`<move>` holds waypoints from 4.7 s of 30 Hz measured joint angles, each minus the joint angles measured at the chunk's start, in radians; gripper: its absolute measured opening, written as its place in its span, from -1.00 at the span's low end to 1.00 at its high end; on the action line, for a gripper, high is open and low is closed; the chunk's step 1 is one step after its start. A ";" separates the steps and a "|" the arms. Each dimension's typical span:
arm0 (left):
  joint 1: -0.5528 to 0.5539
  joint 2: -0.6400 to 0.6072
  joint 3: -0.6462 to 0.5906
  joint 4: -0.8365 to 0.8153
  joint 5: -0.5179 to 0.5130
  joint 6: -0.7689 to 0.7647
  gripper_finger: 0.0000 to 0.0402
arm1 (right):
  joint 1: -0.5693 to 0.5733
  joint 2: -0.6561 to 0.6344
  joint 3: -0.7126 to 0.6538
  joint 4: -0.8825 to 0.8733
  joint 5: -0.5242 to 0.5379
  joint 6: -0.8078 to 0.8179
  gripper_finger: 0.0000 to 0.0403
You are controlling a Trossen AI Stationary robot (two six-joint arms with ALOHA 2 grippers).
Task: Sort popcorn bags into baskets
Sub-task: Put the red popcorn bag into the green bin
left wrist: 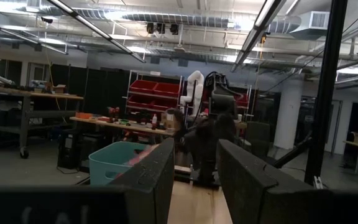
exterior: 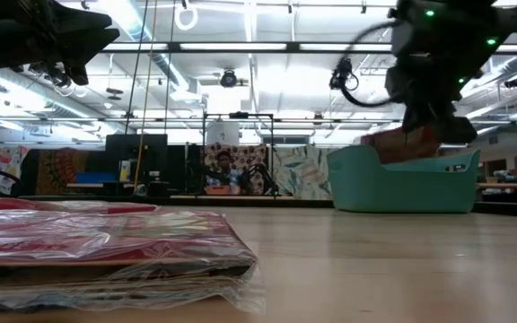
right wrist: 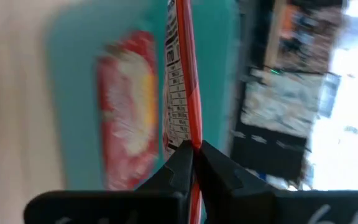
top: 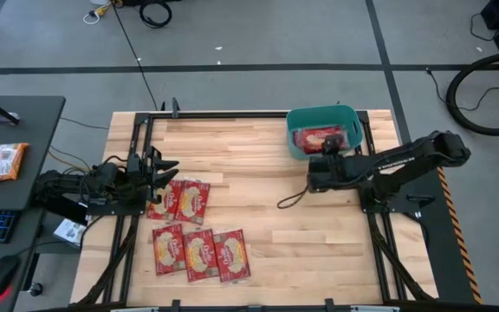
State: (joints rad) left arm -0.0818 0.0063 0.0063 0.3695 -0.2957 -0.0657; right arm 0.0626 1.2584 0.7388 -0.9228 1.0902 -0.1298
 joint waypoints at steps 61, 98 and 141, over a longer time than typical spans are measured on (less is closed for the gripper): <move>0.000 0.000 0.000 -0.001 0.000 0.009 -0.37 | 0.122 0.140 0.210 0.624 -0.526 -0.370 -0.38; 0.000 0.000 0.000 -0.001 -0.001 0.006 -0.37 | 0.210 0.912 0.696 0.805 -1.090 -0.169 -0.41; 0.000 0.000 0.000 -0.003 0.000 0.007 -0.37 | 0.163 0.746 0.430 0.516 -0.448 -0.440 -0.60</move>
State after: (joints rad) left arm -0.0818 0.0067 0.0061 0.3660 -0.2958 -0.0586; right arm 0.2253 2.0041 1.1686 -0.4068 0.6419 -0.5703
